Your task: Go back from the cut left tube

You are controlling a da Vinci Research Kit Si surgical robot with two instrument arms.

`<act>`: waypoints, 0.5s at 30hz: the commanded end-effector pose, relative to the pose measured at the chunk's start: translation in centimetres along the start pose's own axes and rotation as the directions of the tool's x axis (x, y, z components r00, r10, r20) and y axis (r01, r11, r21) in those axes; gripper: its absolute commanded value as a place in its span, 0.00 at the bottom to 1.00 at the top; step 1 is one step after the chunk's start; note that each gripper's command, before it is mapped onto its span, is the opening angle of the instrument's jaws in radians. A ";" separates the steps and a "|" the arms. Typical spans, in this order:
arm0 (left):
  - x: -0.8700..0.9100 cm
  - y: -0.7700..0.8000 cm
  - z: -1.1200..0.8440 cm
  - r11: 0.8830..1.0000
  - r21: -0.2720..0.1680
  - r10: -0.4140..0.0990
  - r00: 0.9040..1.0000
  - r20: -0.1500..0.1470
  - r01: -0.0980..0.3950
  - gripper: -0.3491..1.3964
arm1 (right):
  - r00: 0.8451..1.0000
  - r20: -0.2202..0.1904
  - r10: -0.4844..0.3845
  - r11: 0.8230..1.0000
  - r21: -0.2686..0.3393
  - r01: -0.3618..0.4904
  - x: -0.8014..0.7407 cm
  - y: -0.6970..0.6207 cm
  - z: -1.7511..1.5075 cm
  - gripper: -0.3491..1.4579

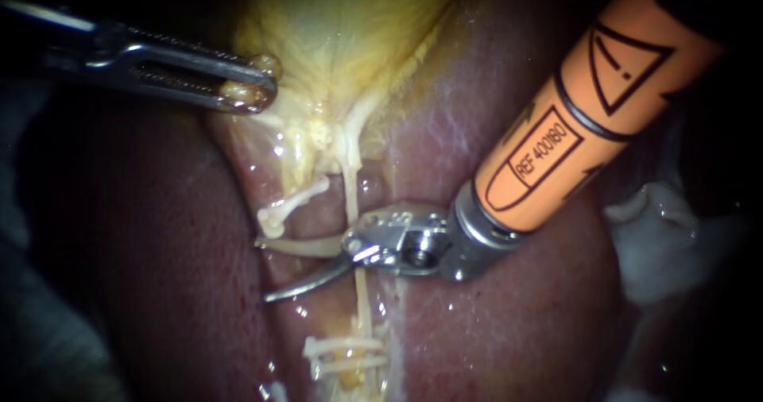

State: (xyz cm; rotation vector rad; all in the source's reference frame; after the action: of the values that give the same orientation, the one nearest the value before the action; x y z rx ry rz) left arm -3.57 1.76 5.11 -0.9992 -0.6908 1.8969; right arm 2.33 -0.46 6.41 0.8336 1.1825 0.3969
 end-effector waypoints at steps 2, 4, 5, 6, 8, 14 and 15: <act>0.00 -0.02 0.00 1.000 -0.001 0.000 1.000 0.000 0.000 0.00 | 1.000 -0.012 -0.003 0.999 -0.043 0.002 -0.02 -0.09 -0.08 0.92; 0.00 -0.03 0.00 1.000 -0.001 0.001 1.000 0.001 -0.001 0.00 | 0.998 -0.026 -0.053 0.993 -0.110 0.050 -0.03 -0.20 -0.17 0.96; 0.00 -0.03 0.00 1.000 -0.001 0.001 1.000 0.001 -0.001 0.00 | 0.996 -0.029 -0.079 0.987 -0.143 0.074 -0.02 -0.25 -0.21 0.97; 0.00 -0.04 0.00 1.000 -0.001 0.001 1.000 0.001 -0.001 0.00 | 0.993 -0.030 -0.112 0.979 -0.177 0.105 0.00 -0.30 -0.27 0.98; 0.00 -0.04 0.00 1.000 -0.001 0.001 1.000 0.001 -0.001 0.00 | 0.988 -0.022 -0.154 0.967 -0.207 0.146 0.04 -0.38 -0.39 0.98; 0.00 -0.04 0.00 1.000 -0.001 0.001 1.000 0.001 -0.001 0.00 | 0.962 0.083 -0.259 0.917 -0.291 0.272 0.22 -0.56 -0.92 0.98; 0.00 -0.04 0.00 1.000 -0.001 0.001 1.000 0.001 -0.001 0.00 | 0.957 0.121 -0.264 0.908 -0.304 0.289 0.24 -0.57 -1.04 0.98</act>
State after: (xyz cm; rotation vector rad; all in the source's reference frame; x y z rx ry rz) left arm -3.55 1.78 5.14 -0.9998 -0.6923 1.8977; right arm 1.30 -0.26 5.65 0.3735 1.0869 0.3030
